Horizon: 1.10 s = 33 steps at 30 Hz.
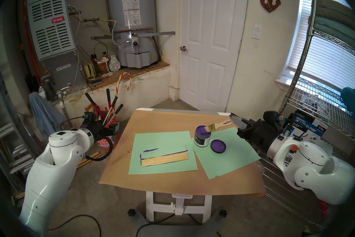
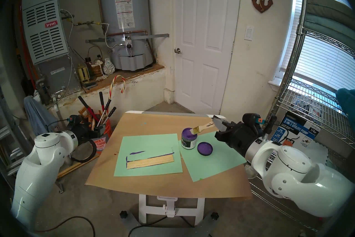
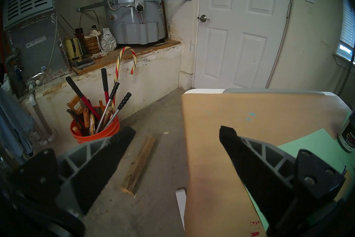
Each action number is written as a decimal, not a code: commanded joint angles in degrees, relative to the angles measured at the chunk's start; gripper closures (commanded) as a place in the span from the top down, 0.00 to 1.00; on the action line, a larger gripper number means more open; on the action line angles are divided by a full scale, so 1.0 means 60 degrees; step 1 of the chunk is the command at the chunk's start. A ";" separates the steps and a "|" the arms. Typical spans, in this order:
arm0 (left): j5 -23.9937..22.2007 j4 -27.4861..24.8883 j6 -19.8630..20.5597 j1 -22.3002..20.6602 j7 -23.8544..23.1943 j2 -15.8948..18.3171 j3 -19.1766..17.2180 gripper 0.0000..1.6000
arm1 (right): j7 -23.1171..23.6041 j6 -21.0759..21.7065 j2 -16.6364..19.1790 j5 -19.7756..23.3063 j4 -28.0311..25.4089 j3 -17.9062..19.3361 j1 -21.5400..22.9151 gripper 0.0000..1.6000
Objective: Pick up brush, dip the brush into paint, and paint the wood
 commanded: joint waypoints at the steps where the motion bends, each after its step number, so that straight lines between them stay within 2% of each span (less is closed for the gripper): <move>1: -0.0022 -0.0165 -0.0024 -0.0045 0.0017 0.0011 -0.0108 1.00 | 0.0031 -0.0136 -0.0077 -0.0070 -0.0132 -0.0028 0.0148 0.00; 10: -0.0022 -0.0165 -0.0024 -0.0045 0.0017 0.0011 -0.0108 1.00 | 0.0012 -0.0105 -0.0186 -0.0080 -0.0079 -0.0383 0.0514 0.00; 12: -0.0022 -0.0164 -0.0025 -0.0046 0.0017 0.0012 -0.0107 1.00 | 0.0057 -0.0051 -0.0248 -0.0094 0.0015 -0.0707 0.0834 0.00; 17: -0.0021 -0.0163 -0.0025 -0.0047 0.0016 0.0012 -0.0106 1.00 | 0.0163 0.0031 -0.0442 0.0032 0.0105 -0.1050 0.1232 0.00; 26: -0.0021 -0.0162 -0.0026 -0.0047 0.0016 0.0012 -0.0106 1.00 | 0.0114 0.0158 -0.0627 0.0124 0.0199 -0.1412 0.1782 0.00; 33: -0.0021 -0.0163 -0.0025 -0.0047 0.0016 0.0012 -0.0106 1.00 | 0.0092 0.0211 -0.0697 0.0206 0.0243 -0.1464 0.1934 0.00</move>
